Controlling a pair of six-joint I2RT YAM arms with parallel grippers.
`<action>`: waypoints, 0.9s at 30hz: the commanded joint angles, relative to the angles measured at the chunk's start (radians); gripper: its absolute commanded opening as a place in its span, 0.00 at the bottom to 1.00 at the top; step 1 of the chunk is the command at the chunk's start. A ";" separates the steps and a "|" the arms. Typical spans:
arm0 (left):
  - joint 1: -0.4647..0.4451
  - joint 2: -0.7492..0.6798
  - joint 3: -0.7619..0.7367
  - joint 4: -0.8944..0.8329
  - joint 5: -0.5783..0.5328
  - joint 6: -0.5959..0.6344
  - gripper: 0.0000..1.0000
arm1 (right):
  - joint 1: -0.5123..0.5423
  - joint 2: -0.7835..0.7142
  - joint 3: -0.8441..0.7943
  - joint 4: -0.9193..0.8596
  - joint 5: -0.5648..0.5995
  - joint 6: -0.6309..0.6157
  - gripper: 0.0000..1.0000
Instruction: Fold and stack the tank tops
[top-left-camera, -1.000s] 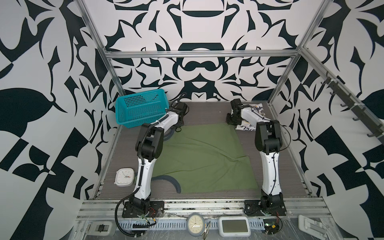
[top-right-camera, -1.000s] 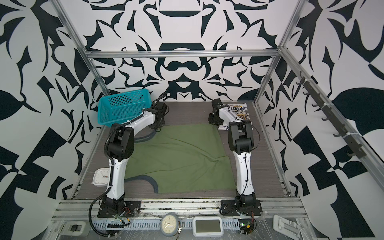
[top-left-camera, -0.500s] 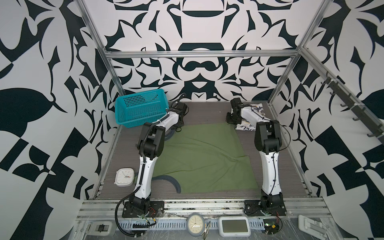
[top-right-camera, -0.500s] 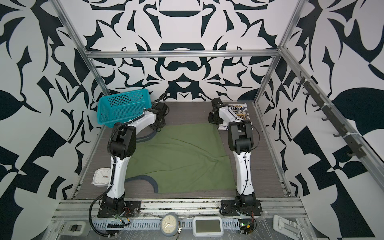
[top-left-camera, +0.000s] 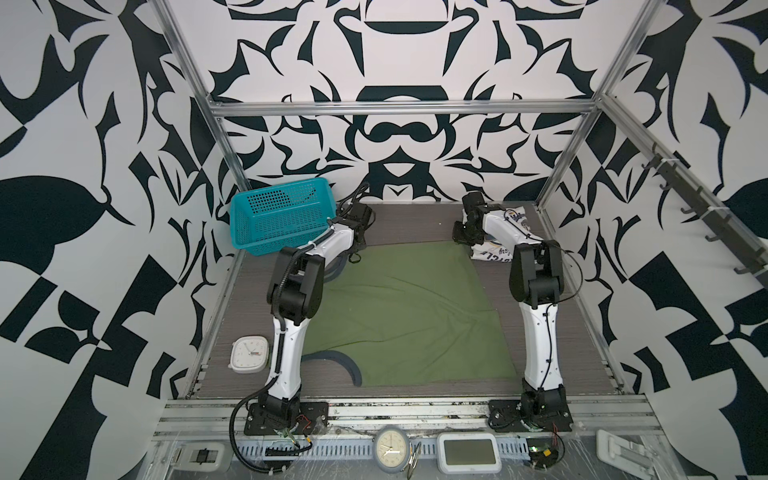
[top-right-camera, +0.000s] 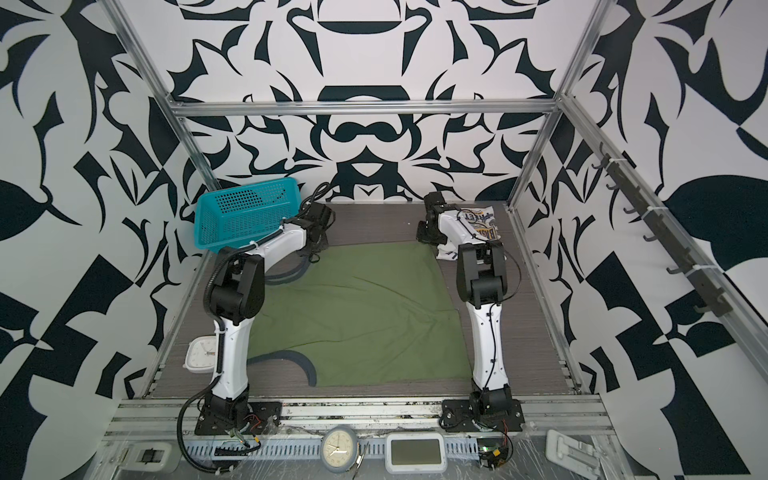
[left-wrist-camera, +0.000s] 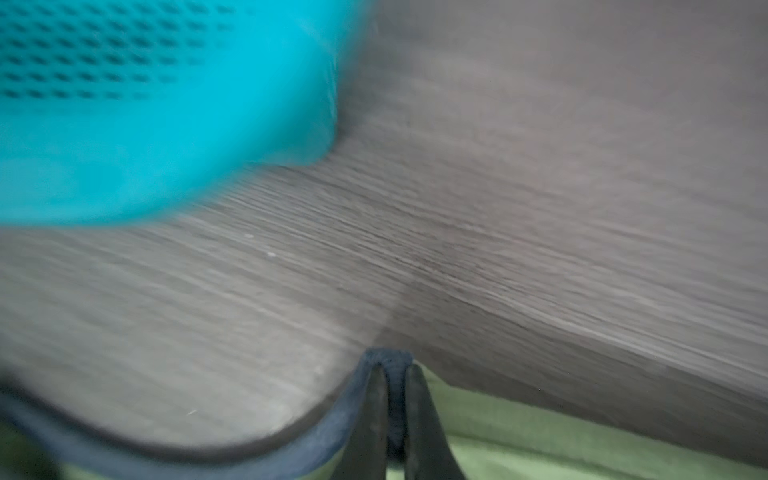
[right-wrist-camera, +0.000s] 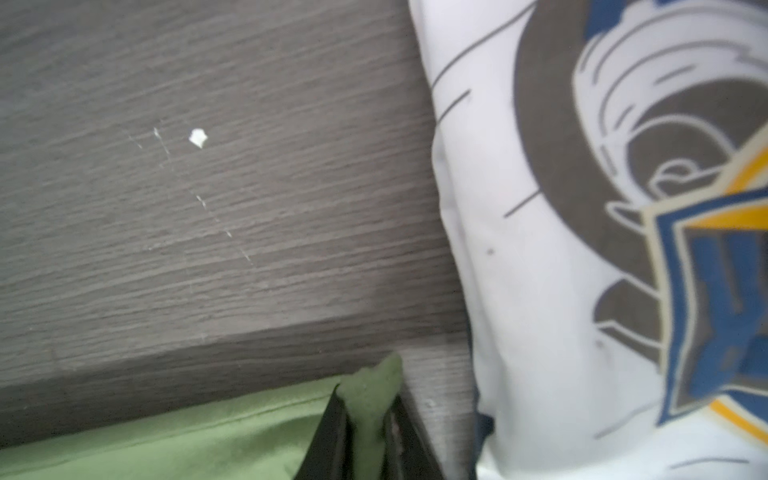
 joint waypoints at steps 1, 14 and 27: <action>0.020 -0.081 -0.038 0.101 -0.010 0.001 0.00 | -0.016 -0.045 0.052 0.000 0.011 -0.019 0.18; 0.009 -0.146 -0.157 0.130 0.064 -0.025 0.00 | -0.016 -0.145 -0.032 0.072 -0.039 -0.040 0.17; -0.053 -0.392 -0.472 0.190 0.093 -0.088 0.00 | -0.016 -0.456 -0.502 0.254 -0.051 0.016 0.17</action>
